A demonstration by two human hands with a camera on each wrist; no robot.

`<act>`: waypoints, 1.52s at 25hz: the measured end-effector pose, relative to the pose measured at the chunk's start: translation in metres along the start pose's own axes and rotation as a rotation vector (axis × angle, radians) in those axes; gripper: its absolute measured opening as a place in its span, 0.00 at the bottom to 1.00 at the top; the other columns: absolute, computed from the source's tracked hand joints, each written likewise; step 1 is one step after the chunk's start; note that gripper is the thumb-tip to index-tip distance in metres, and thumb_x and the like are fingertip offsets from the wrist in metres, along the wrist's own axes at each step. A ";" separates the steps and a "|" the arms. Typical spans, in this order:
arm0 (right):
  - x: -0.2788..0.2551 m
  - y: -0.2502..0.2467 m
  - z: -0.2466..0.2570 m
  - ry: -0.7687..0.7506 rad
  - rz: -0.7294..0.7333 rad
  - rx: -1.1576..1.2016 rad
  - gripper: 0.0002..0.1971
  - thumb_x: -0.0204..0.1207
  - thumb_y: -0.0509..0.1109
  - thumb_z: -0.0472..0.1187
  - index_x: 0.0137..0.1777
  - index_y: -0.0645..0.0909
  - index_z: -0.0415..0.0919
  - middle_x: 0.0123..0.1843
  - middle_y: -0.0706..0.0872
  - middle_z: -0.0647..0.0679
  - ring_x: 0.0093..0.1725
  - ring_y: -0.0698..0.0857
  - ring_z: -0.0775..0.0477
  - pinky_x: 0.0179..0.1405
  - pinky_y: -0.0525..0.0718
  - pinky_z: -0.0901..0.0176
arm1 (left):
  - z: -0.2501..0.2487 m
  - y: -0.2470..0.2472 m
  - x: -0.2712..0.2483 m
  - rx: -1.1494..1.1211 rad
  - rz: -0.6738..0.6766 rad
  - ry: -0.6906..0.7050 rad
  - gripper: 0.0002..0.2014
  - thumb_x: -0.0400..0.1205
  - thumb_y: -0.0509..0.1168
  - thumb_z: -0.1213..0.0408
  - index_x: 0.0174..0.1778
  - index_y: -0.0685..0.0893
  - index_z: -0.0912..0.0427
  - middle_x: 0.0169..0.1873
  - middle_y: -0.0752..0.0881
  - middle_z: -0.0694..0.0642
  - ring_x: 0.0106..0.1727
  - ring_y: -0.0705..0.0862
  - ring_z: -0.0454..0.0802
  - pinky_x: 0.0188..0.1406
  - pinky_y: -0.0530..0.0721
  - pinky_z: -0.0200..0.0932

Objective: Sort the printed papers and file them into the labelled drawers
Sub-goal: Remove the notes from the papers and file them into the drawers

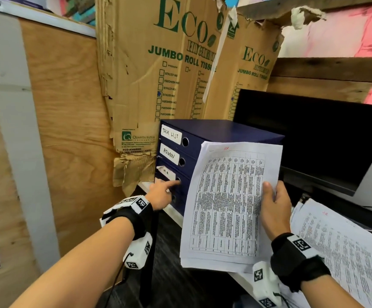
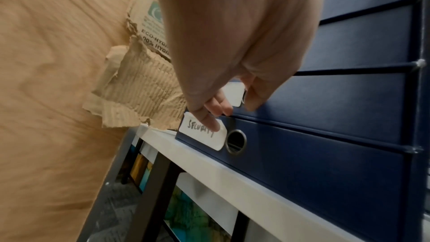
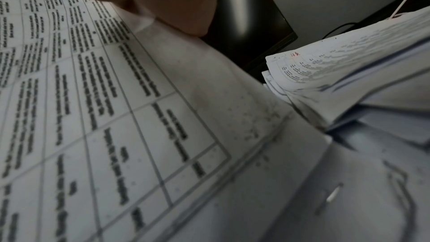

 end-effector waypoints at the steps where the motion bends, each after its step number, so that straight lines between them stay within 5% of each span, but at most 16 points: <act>1: 0.000 -0.001 0.001 0.002 -0.003 -0.004 0.09 0.87 0.58 0.43 0.50 0.75 0.40 0.45 0.84 0.53 0.43 0.81 0.59 0.42 0.77 0.64 | -0.002 0.004 0.002 0.013 0.024 -0.026 0.28 0.81 0.55 0.74 0.78 0.71 0.48 0.68 0.74 0.65 0.72 0.71 0.62 0.77 0.66 0.51; 7: 0.003 0.000 0.011 -0.024 -0.003 -0.030 0.09 0.87 0.58 0.43 0.44 0.73 0.46 0.41 0.81 0.53 0.39 0.78 0.57 0.39 0.75 0.62 | 0.002 -0.018 -0.007 0.050 0.087 -0.112 0.26 0.80 0.53 0.73 0.71 0.76 0.46 0.65 0.70 0.65 0.71 0.69 0.64 0.77 0.65 0.50; 11: 0.007 0.004 0.024 -0.052 0.005 -0.011 0.08 0.87 0.59 0.43 0.50 0.76 0.41 0.46 0.84 0.52 0.44 0.81 0.57 0.47 0.77 0.58 | 0.027 -0.061 -0.048 0.059 0.066 -0.032 0.22 0.77 0.57 0.80 0.49 0.84 0.45 0.52 0.76 0.56 0.65 0.77 0.64 0.67 0.71 0.46; 16: 0.008 0.034 0.081 -0.144 0.047 0.060 0.07 0.86 0.60 0.43 0.49 0.75 0.42 0.43 0.82 0.61 0.38 0.79 0.71 0.39 0.76 0.74 | 0.044 -0.107 -0.110 0.120 0.139 -0.063 0.18 0.82 0.59 0.78 0.65 0.81 0.59 0.53 0.73 0.50 0.63 0.69 0.46 0.55 0.64 0.24; 19: 0.008 0.070 0.112 -0.125 0.075 0.095 0.06 0.86 0.60 0.43 0.48 0.75 0.44 0.44 0.83 0.57 0.42 0.80 0.60 0.38 0.72 0.64 | 0.050 -0.130 -0.141 -0.005 0.231 -0.142 0.09 0.84 0.63 0.72 0.58 0.84 0.59 0.47 0.80 0.43 0.54 0.76 0.43 0.46 0.73 0.20; 23: -0.005 0.127 0.122 0.082 0.022 0.123 0.12 0.87 0.57 0.43 0.58 0.78 0.36 0.58 0.84 0.41 0.59 0.81 0.39 0.47 0.69 0.59 | 0.040 -0.160 -0.179 -0.293 0.263 -0.156 0.05 0.77 0.73 0.63 0.42 0.91 0.47 0.38 0.87 0.38 0.40 0.83 0.35 0.42 0.78 0.29; 26: -0.023 0.158 0.118 0.278 0.068 0.150 0.15 0.87 0.55 0.40 0.65 0.76 0.32 0.57 0.82 0.38 0.58 0.80 0.37 0.49 0.70 0.57 | 0.042 -0.178 -0.192 -0.650 0.179 -0.158 0.22 0.72 0.77 0.58 0.60 0.86 0.59 0.55 0.90 0.56 0.56 0.88 0.52 0.53 0.86 0.40; 29: -0.038 0.181 0.104 0.412 0.280 0.152 0.14 0.84 0.56 0.36 0.66 0.75 0.31 0.57 0.81 0.42 0.54 0.80 0.39 0.51 0.78 0.54 | 0.051 -0.190 -0.192 -0.733 -0.030 -0.234 0.16 0.78 0.69 0.65 0.59 0.84 0.70 0.56 0.88 0.67 0.48 0.90 0.52 0.47 0.89 0.39; 34: -0.057 0.172 0.104 0.645 0.754 0.143 0.16 0.80 0.61 0.23 0.66 0.72 0.19 0.58 0.84 0.31 0.45 0.87 0.38 0.28 0.88 0.58 | 0.067 -0.208 -0.187 -0.805 -0.288 -0.410 0.10 0.82 0.64 0.73 0.54 0.83 0.78 0.50 0.88 0.70 0.37 0.91 0.50 0.34 0.89 0.38; 36: -0.061 0.162 0.104 0.771 0.824 0.170 0.18 0.83 0.57 0.22 0.72 0.66 0.19 0.66 0.80 0.28 0.49 0.89 0.33 0.21 0.86 0.60 | 0.064 -0.211 -0.183 -0.850 -0.341 -0.428 0.09 0.82 0.65 0.72 0.52 0.83 0.77 0.47 0.90 0.69 0.38 0.92 0.51 0.36 0.90 0.40; 38: -0.058 0.157 0.099 0.866 0.850 0.192 0.22 0.84 0.56 0.24 0.76 0.60 0.19 0.70 0.77 0.25 0.36 0.91 0.36 0.19 0.85 0.61 | 0.055 -0.209 -0.177 -0.838 -0.294 -0.432 0.13 0.81 0.67 0.67 0.52 0.84 0.76 0.46 0.91 0.68 0.39 0.92 0.52 0.37 0.90 0.39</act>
Point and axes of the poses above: each hand's wrist, its own x-axis towards the middle knuckle, its own y-axis out of the palm, z = x × y, the point moved 2 cm from there along x, towards the middle knuckle
